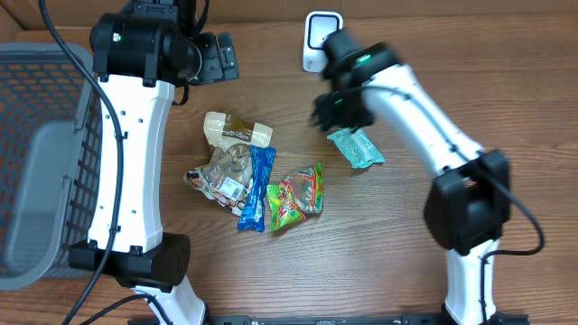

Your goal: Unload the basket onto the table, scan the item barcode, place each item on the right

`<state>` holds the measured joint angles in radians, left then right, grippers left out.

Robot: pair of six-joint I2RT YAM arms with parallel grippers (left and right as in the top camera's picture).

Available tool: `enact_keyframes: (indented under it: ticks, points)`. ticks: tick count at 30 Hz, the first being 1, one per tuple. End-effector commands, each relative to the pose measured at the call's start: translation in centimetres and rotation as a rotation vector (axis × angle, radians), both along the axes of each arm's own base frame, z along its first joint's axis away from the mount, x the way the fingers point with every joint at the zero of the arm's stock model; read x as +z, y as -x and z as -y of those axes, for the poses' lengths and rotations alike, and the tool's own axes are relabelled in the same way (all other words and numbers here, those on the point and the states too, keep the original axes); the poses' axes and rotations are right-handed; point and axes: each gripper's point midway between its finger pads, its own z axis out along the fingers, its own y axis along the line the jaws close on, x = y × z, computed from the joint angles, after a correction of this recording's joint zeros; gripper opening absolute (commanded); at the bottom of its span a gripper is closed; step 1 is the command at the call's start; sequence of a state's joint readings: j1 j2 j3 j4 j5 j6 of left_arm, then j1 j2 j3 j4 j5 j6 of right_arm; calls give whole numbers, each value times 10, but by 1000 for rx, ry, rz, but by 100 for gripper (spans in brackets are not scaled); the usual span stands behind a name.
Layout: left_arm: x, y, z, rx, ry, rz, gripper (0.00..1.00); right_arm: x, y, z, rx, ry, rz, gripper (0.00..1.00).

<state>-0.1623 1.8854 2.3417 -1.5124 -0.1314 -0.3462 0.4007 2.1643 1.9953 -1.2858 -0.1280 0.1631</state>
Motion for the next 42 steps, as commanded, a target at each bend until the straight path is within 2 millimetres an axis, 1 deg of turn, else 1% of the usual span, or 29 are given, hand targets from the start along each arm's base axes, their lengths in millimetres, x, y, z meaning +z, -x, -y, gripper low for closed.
enact_keyframes:
  ticks: [1,2,3,4,5,9,16,19,21,23,26,29,35,37,39,40,42]
  points:
    - [-3,0,1,16,10,-7,100,18,-9,19,45,-107,12,68]
    - [-3,0,1,16,10,-7,100,17,-12,25,29,-128,2,60]
    - [-3,0,1,16,10,-7,100,15,-13,29,12,-157,-11,33]
    - [-3,0,1,16,10,-7,100,13,-13,31,3,-184,-25,12]
    - [-3,0,1,16,10,-7,100,11,-12,31,-3,-207,-36,4]
    - [-3,0,1,16,10,-7,100,-8,-3,32,-8,-217,-82,4]
    - [-3,0,1,16,10,-7,100,-45,27,18,25,-192,-169,4]
    - [-3,0,1,16,10,-7,100,-54,37,17,28,-183,-199,4]
    - [-3,0,1,16,10,-7,100,-60,43,19,26,-174,-223,4]
    - [-3,0,1,16,10,-7,100,-69,48,26,13,-139,-235,4]
    - [-3,0,1,16,10,-7,100,-85,48,39,-39,-66,-228,4]
    - [-3,0,1,16,10,-7,100,-92,45,41,-44,-67,-209,4]
    - [-3,0,1,16,10,-7,100,-97,46,45,-45,-53,-207,4]
    - [-3,0,1,16,10,-7,100,-95,48,42,-41,-69,-219,4]
    - [-3,0,1,16,10,-7,100,-85,51,32,-29,-131,-239,4]
    - [-3,0,1,16,10,-7,100,-76,51,26,-16,-168,-240,4]
    - [-3,0,1,16,10,-7,100,-51,45,17,-6,-241,-217,4]
